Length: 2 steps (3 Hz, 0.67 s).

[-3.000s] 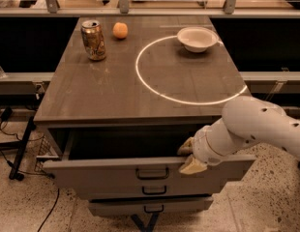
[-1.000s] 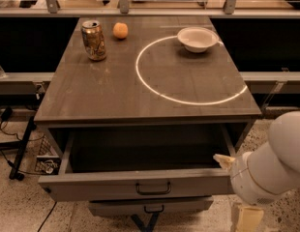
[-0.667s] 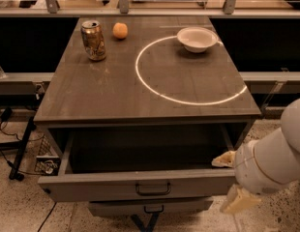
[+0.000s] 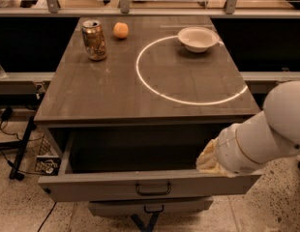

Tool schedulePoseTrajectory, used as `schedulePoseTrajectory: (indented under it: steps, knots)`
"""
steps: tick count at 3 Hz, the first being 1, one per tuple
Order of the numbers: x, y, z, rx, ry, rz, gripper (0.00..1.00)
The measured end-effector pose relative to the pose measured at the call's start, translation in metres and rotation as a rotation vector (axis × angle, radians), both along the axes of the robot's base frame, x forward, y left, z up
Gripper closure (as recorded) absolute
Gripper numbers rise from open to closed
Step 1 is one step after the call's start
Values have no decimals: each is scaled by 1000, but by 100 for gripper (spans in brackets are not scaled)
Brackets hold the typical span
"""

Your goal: Open top drawer

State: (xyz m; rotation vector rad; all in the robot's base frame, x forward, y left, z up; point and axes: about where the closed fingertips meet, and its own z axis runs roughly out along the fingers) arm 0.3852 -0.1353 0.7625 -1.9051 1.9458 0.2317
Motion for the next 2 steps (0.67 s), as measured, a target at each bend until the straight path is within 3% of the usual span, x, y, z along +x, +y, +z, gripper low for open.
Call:
schedulePoseTrajectory:
  steps: [1, 2]
  knots:
    - [30, 32, -21, 36, -12, -6, 100]
    - [48, 48, -46, 47, -4, -22, 100]
